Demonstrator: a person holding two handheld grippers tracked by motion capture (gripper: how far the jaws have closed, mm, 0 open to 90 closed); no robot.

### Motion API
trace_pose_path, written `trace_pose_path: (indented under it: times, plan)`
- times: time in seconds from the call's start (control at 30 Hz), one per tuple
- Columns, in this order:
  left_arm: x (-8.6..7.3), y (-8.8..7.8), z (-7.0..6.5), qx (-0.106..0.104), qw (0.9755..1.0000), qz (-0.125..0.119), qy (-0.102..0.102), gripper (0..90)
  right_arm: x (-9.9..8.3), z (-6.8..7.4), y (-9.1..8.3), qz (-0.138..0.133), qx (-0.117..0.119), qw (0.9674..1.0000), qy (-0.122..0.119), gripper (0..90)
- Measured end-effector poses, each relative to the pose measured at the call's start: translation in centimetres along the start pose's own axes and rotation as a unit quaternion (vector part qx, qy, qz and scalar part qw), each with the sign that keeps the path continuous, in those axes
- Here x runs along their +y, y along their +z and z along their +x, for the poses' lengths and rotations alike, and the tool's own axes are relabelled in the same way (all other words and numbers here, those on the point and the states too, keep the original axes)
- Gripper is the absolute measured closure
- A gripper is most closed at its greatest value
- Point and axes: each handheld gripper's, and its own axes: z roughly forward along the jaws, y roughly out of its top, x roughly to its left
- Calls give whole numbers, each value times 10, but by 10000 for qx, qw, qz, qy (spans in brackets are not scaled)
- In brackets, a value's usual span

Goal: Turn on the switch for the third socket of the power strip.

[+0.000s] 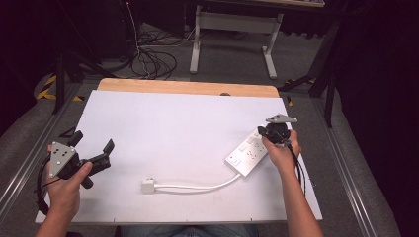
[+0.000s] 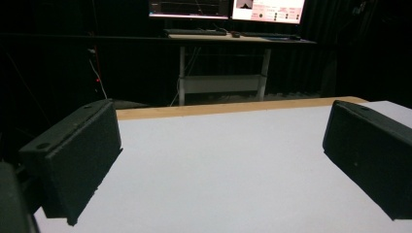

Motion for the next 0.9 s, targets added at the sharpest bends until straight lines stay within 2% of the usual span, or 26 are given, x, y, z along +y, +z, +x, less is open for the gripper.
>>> trace_pose_path:
  times: [0.9]
  plan:
    - [0,0,0,-12,10000,3,14,11,-4,0,6,88,43,9999,70,900]
